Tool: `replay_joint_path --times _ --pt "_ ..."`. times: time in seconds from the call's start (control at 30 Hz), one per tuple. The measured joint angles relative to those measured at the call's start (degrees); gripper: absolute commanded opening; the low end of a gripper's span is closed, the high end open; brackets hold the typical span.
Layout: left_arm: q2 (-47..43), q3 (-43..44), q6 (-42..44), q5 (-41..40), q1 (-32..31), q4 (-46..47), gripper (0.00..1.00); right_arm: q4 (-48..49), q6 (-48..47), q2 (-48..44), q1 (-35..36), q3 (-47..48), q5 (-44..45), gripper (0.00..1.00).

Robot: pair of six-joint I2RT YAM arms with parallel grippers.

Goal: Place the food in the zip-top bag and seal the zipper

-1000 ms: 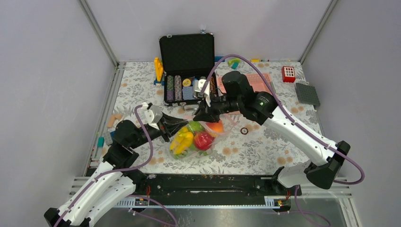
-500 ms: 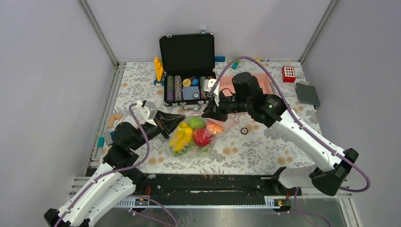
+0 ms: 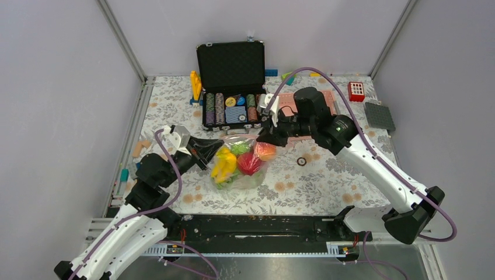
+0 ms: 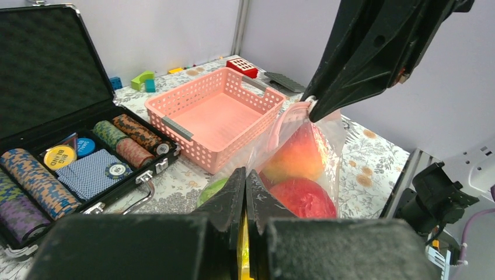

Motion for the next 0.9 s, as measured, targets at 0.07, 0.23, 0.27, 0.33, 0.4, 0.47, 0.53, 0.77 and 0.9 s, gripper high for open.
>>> replay_joint_path --times 0.07,0.23,0.27,0.33,0.4,0.47,0.53,0.77,0.9 --pt "-0.3 0.0 0.0 -1.1 0.0 -0.3 0.0 0.0 0.1 -0.3 -0.5 -0.4 0.0 0.1" --pt "-1.0 -0.7 -0.5 -4.2 0.0 -0.6 0.0 -0.1 0.3 -1.4 -1.1 -1.5 0.2 0.11" --pt "-0.9 -0.8 -0.7 -4.7 0.0 -0.8 0.0 -0.1 0.4 -1.6 -1.2 -1.7 0.2 0.11" --pt "-0.9 -0.9 -1.1 -5.8 0.0 -1.2 0.0 -0.3 0.6 -1.9 -1.4 -2.2 0.3 0.11" --pt "-0.9 -0.9 -1.3 -6.7 0.0 -1.3 0.0 -0.4 0.9 -2.2 -1.6 -2.6 0.6 0.11" --pt "-0.9 -0.9 -1.5 -7.6 0.0 -1.4 0.0 -0.4 1.2 -2.2 -1.8 -2.8 0.7 0.11" --pt "-0.9 -0.9 -1.7 -8.4 0.0 -1.5 0.0 -0.2 1.6 -2.4 -1.9 -3.4 0.8 0.11" --pt "-1.0 -1.6 -3.0 -12.0 0.0 -1.7 0.0 1.4 4.4 -3.8 -2.4 -6.1 2.8 0.11" --pt "-1.0 -1.6 -3.7 -13.7 0.0 -2.2 0.0 1.6 5.9 -4.6 -2.6 -7.1 3.8 0.11"
